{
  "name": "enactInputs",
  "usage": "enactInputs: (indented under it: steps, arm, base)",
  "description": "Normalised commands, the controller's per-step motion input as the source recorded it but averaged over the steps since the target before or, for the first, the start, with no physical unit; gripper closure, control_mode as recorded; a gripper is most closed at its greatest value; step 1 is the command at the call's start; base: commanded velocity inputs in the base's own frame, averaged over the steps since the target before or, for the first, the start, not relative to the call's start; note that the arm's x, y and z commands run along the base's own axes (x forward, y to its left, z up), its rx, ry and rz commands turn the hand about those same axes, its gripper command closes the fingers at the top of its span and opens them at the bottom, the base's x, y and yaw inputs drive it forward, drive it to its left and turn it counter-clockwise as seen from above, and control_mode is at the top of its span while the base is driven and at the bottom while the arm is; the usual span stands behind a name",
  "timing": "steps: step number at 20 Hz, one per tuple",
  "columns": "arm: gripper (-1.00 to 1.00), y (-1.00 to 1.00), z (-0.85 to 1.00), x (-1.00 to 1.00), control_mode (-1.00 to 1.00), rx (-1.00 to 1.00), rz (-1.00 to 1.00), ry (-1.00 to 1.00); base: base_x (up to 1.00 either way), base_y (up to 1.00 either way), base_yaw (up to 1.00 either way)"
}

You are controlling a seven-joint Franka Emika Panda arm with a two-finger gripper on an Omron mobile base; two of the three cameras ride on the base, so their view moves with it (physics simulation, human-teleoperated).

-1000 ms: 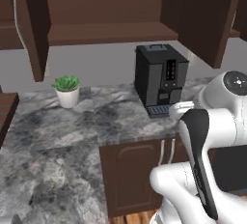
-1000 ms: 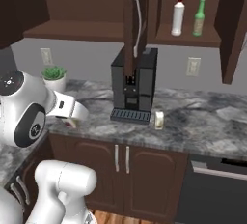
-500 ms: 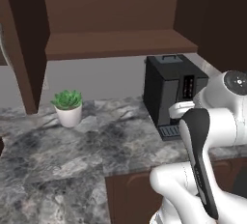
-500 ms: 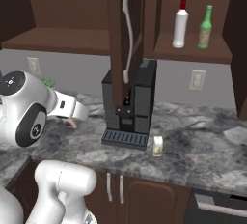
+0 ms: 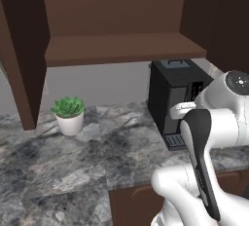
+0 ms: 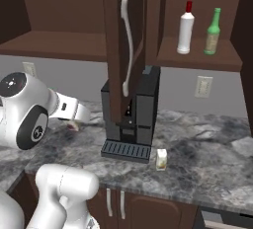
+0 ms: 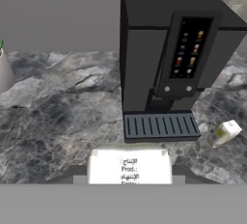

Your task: Sort all alcoholic drinks to one cabinet, and non-alcoholic drinks to the other.

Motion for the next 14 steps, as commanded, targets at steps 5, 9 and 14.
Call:
enactInputs:
  steps: [5,9,14]
  arm:
    - [1.00,0.00,0.00,0.00,1.00,0.00,0.00,0.00]
    - [1.00,0.00,0.00,0.00,1.00,0.00,0.00,0.00]
    - [1.00,0.00,0.00,0.00,1.00,0.00,0.00,0.00]
  base:
    - [0.10,0.27,0.01]
    - [0.03,0.27,0.00]
    - [0.01,0.26,0.00]
